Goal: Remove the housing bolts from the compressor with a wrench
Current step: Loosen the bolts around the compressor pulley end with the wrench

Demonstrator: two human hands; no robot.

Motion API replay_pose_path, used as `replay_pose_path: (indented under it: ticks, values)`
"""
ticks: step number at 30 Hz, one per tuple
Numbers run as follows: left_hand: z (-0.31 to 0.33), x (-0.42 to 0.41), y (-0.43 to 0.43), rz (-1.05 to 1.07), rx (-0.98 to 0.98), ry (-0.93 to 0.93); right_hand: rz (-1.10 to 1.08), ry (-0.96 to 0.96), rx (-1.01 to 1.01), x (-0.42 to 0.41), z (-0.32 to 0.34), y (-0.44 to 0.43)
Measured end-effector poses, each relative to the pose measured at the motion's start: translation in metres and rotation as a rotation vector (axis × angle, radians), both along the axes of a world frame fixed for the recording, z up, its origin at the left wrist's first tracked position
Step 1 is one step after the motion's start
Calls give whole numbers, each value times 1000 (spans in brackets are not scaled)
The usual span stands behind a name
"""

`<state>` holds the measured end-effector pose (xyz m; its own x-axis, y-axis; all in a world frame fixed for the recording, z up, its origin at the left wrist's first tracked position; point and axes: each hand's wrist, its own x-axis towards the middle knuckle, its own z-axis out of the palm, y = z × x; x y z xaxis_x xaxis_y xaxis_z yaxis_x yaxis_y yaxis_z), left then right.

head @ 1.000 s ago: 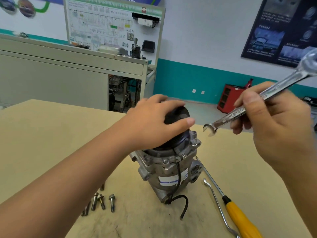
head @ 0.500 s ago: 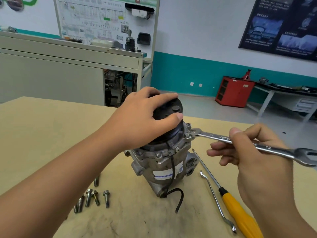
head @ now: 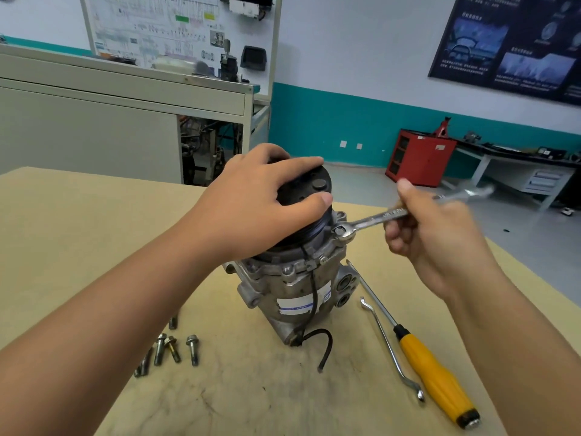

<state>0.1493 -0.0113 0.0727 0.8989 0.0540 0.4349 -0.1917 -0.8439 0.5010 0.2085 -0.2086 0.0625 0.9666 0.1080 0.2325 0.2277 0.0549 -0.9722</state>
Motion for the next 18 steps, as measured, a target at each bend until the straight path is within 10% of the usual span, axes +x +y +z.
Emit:
replay_pose_path:
  ticks: [6,12,18]
  values:
    - [0,1,1,-10,4,-6,155,56,-164,51,8,53]
    - [0,3,2,-8,-1,7,-97,72,302,18,14,29]
    - [1,3,1,-5,-18,4,-186,-136,213,-46,-15,9]
